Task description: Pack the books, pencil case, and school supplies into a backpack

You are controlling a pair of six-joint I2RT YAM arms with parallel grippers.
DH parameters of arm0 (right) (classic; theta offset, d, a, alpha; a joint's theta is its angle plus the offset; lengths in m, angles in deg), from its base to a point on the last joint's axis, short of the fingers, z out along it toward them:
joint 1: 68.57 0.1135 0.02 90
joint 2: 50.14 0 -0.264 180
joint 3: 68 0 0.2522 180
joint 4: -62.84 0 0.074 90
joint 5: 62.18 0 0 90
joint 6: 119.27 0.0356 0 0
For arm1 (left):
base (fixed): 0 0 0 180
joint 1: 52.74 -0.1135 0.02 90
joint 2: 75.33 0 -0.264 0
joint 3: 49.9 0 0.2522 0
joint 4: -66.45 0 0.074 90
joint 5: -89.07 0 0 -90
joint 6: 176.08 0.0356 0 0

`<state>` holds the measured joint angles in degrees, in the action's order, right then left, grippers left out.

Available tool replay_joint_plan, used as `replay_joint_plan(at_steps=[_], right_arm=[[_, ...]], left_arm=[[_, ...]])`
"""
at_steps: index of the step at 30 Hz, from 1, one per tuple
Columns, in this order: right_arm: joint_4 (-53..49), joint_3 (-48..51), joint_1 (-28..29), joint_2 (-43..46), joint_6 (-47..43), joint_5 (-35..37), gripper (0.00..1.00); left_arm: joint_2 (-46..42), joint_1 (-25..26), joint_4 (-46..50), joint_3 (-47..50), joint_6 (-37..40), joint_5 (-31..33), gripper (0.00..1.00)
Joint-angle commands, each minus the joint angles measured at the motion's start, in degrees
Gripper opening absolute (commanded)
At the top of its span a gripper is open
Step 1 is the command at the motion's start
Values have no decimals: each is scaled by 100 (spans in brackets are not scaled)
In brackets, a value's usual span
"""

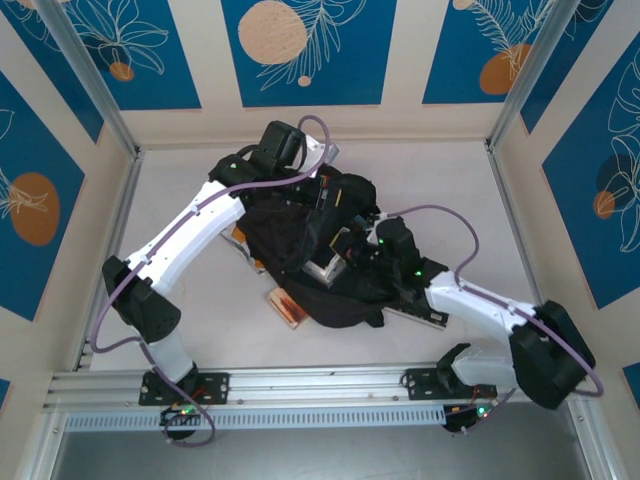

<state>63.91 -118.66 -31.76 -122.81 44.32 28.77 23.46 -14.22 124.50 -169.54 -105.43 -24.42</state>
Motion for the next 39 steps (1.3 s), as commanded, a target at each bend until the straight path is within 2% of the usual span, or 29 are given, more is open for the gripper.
replay_joint_plan(at_steps=[1,6,12,17,20,23,27,29,33,35,37,39], right_arm=[[557,-490,96,-492,-252,555,0],[384,-1171,101,-1454,-209,813,0],[-3,-2544,13,-2665,-479,83,2],[-847,-3539,-157,-3234,-754,-506,33],[-1211,-3420,-149,-2838,-1073,-238,48],[-1707,-3093,-140,-2207,-1447,162,60],[-2245,-2415,-169,-1277,-1900,392,67],[-2477,-2121,-218,-810,-2231,210,67],[-2959,-1469,-258,254,-2844,317,63],[-3011,-1143,-373,771,-3058,314,57],[-3259,-935,-595,1189,-3181,521,49],[-3790,-759,-948,1555,-3033,1231,39]], left_arm=[[-337,-158,-614,46,-222,-463,0],[-323,-571,-608,96,-389,-423,0],[-196,-1081,-659,187,-666,-417,0],[0,-1354,-582,233,-780,-245,0],[92,-1513,-566,295,-858,-102,1],[210,-1643,-614,357,-1005,-122,7],[357,-1714,-604,408,-1052,-46,13],[422,-1717,-622,435,-1076,-59,14],[541,-1682,-649,495,-1101,-29,17],[603,-1649,-668,508,-1130,-72,18],[676,-1597,-694,505,-1145,-175,25],[724,-1484,-678,475,-1104,-246,36]])
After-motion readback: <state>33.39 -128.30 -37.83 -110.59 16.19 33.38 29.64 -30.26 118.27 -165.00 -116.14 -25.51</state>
